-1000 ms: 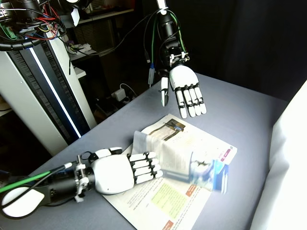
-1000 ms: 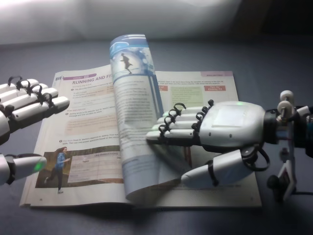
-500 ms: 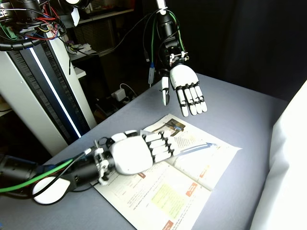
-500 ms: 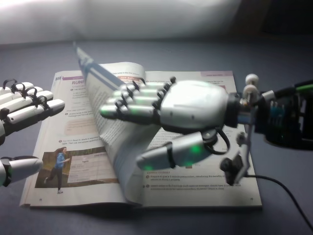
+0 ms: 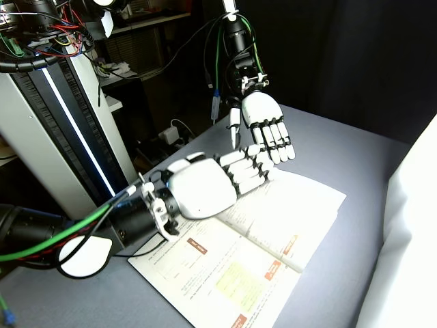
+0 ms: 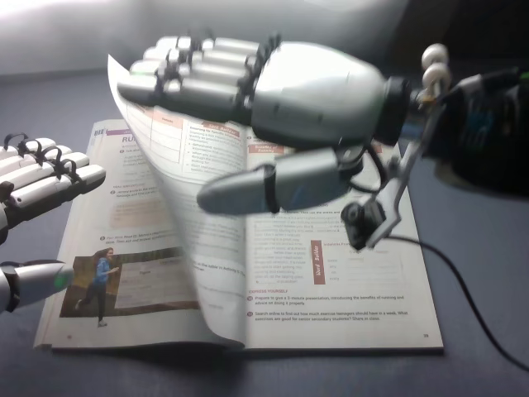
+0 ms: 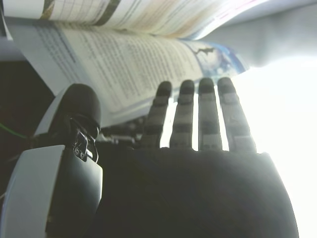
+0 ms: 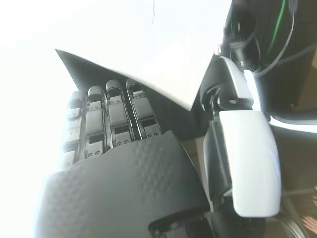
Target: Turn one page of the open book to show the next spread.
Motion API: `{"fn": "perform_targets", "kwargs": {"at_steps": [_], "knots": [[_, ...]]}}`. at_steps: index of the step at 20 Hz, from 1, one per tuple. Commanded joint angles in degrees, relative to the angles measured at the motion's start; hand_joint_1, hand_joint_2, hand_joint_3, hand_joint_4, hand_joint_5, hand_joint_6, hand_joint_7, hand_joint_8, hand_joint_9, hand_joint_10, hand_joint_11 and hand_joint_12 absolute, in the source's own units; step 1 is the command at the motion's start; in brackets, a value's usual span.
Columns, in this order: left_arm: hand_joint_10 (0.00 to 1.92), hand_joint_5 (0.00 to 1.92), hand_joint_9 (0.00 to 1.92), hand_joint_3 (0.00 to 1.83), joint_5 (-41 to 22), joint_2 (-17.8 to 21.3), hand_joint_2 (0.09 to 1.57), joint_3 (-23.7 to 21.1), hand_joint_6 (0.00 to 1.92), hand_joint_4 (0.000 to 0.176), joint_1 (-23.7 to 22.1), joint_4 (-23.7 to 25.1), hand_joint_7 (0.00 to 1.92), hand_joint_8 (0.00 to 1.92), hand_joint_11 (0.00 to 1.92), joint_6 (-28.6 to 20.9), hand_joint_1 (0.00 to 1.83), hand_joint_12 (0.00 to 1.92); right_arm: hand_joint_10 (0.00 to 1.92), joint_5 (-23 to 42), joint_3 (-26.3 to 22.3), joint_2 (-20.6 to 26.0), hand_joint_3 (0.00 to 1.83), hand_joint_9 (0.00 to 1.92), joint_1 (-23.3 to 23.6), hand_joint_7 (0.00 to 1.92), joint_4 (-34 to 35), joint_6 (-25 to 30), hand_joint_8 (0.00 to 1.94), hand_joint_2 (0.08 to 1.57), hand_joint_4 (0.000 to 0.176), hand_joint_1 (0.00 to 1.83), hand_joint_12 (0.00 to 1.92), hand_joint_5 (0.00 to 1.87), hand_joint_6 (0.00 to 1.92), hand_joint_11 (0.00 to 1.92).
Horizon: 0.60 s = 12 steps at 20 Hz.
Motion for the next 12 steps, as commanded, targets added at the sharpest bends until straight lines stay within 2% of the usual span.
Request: {"fn": "perform_targets", "kwargs": {"at_steps": [1, 2, 3, 5, 6, 7, 9, 10, 12], "knots": [[0.0, 0.0, 0.0, 0.0, -6.82, 0.0, 1.41, 0.36, 0.0, 0.024, -0.21, -1.21, 0.0, 0.0, 0.0, -0.08, 0.13, 0.0, 0.0, 6.18, -0.17, 0.89, 0.0, 0.0, 1.18, 0.0, 3.49, -0.06, 0.0, 1.21, 0.0, 0.0, 0.0, 0.0, 0.0, 0.0], [0.0, 0.0, 0.0, 0.0, -6.89, 0.01, 1.41, 0.37, 0.0, 0.058, -0.21, -1.21, 0.0, 0.0, 0.0, -0.08, 0.12, 0.0, 0.0, 6.2, -0.32, 1.55, 0.0, 0.0, 1.77, 0.0, 3.57, -0.13, 0.0, 1.21, 0.0, 0.0, 0.0, 0.0, 0.0, 0.0], [0.0, 0.0, 0.0, 0.0, -6.93, 0.02, 1.4, 0.39, 0.0, 0.058, -0.22, -1.21, 0.0, 0.0, 0.0, -0.08, 0.14, 0.0, 0.0, 6.26, -0.63, 2.42, 0.0, 0.0, 2.28, 0.0, 3.73, -0.4, 0.0, 1.25, 0.0, 0.0, 0.0, 0.0, 0.0, 0.0], [0.0, 0.0, 0.0, 0.0, -6.97, 0.04, 1.4, 0.4, 0.0, 0.033, -0.24, -1.25, 0.0, 0.0, 0.0, -0.08, 0.1, 0.0, 0.0, 6.31, -2.13, 4.67, 0.0, 0.0, 2.77, 0.0, 5.18, -2.84, 0.0, 1.25, 0.0, 0.0, 0.0, 0.0, 0.0, 0.0], [0.0, 0.0, 0.0, 0.0, -7.07, 0.02, 1.39, 0.37, 0.0, 0.034, -0.24, -1.32, 0.0, 0.0, 0.0, -0.08, 0.09, 0.0, 0.0, 6.32, -3.42, 6.44, 0.01, 0.0, 2.83, 0.0, 6.37, -5.2, 0.0, 1.26, 0.0, 0.0, 0.0, 0.0, 0.0, 0.0], [0.0, 0.0, 0.0, 0.0, -7.22, 0.02, 1.4, 0.31, 0.0, 0.047, -0.24, -1.32, 0.0, 0.0, 0.0, -0.08, 0.08, 0.0, 0.0, 6.32, -4.24, 7.74, 0.01, 0.0, 2.83, 0.0, 6.92, -6.09, 0.0, 1.26, 0.0, 0.02, 0.0, 0.0, 0.0, 0.0], [0.0, 0.0, 0.0, 0.0, -7.45, 0.04, 1.4, 0.23, 0.0, 0.048, -0.24, -1.32, 0.0, 0.0, 0.0, -0.08, 0.1, 0.0, 0.0, 6.44, -5.52, 9.43, 0.0, 0.0, 2.82, 0.0, 7.73, -6.26, 0.0, 1.21, 0.0, 0.0, 0.0, 0.0, 0.0, 0.0], [0.0, 0.0, 0.0, 0.0, -7.56, 0.03, 1.4, 0.18, 0.0, 0.04, -0.24, -1.35, 0.0, 0.0, 0.0, -0.08, 0.1, 0.0, 0.0, 6.71, -6.15, 11.05, 0.0, 0.0, 2.46, 0.0, 8.27, -6.36, 0.0, 1.2, 0.0, 0.0, 0.0, 0.0, 0.0, 0.0], [0.0, 0.0, 0.0, 0.0, -8.01, 0.12, 1.4, 0.04, 0.0, 0.046, -0.2, -1.51, 0.0, 0.0, 0.0, -0.07, 0.08, 0.0, 0.0, 6.94, -7.33, 12.85, 0.0, 0.0, 1.05, 0.0, 8.46, -6.36, 0.0, 1.21, 0.0, 0.0, 0.0, 0.0, 0.0, 0.0]]}}
